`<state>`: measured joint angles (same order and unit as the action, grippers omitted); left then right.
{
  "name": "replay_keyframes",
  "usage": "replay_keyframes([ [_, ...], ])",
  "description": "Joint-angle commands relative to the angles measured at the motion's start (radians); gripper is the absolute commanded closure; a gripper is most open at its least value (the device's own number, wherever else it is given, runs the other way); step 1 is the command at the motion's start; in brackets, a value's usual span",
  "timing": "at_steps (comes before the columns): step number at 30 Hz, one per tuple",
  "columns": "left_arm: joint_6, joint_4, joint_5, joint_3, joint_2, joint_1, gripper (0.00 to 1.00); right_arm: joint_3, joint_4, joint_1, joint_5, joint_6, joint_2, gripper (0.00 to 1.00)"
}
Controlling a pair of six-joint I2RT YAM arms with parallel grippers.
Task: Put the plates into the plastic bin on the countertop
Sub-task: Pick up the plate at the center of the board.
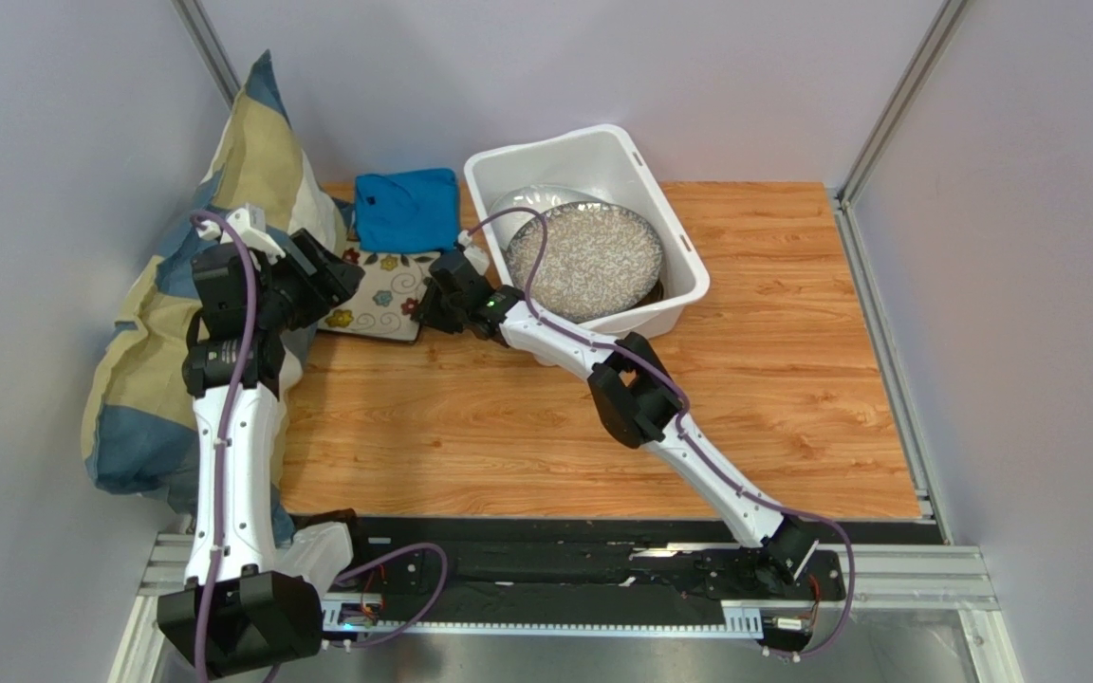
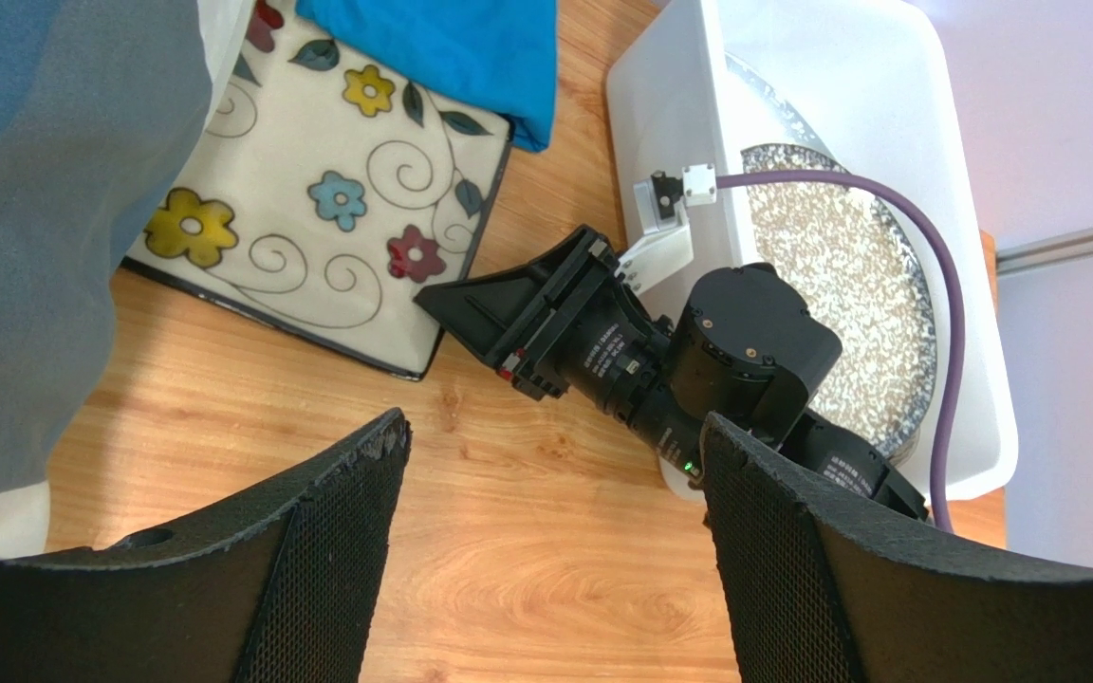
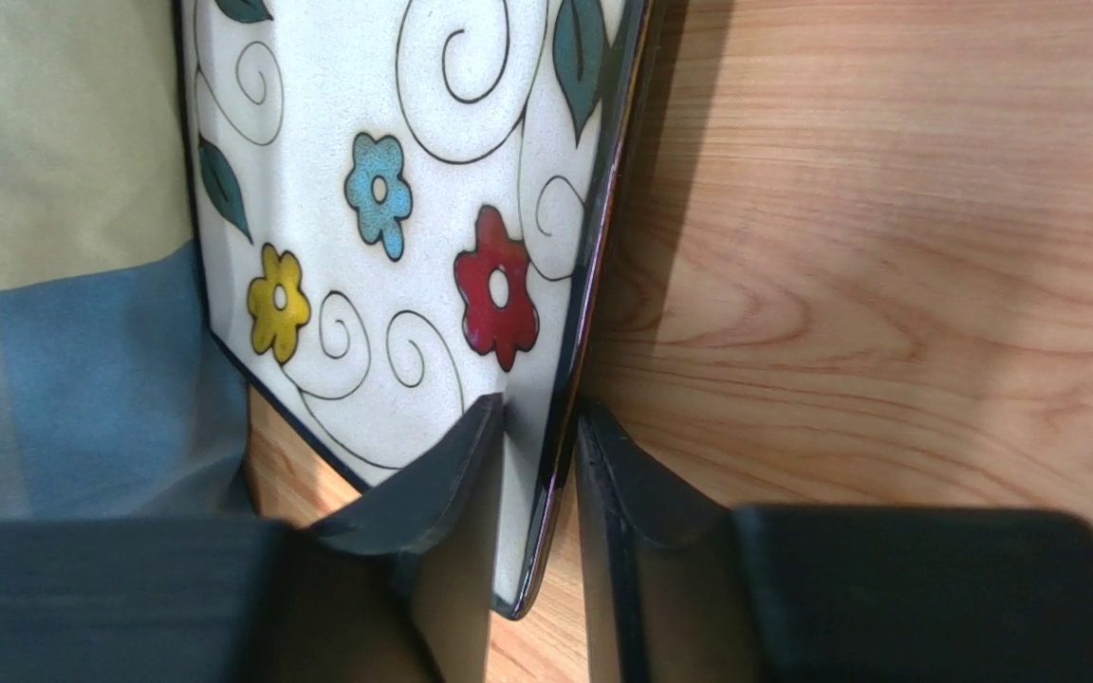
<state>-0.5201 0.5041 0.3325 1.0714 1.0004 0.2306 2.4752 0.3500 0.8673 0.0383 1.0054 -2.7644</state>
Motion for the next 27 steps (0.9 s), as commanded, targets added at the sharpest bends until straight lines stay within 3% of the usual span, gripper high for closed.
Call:
replay_keyframes([
  [1, -0.014, -0.041, 0.022, -0.008, -0.016, 0.016, 0.2, 0.018, -0.092, 0.006, -0.025, 0.004, -0.021, 0.81],
  [6, -0.017, -0.047, 0.028, -0.011, -0.014, 0.026, 0.21, -0.085, -0.195, 0.007, -0.025, -0.011, 0.032, 1.0],
  [12, -0.018, -0.049, 0.031, -0.011, -0.014, 0.036, 0.21, -0.24, -0.308, 0.027, 0.018, -0.051, 0.144, 1.0],
  [16, -0.018, -0.049, 0.034, -0.014, -0.009, 0.041, 0.21, -0.496, -0.434, 0.039, 0.083, -0.047, 0.261, 1.0],
  [27, -0.02, -0.052, 0.045, -0.018, 0.007, 0.044, 0.22, -0.99, -0.628, 0.062, 0.149, -0.014, 0.561, 1.0],
])
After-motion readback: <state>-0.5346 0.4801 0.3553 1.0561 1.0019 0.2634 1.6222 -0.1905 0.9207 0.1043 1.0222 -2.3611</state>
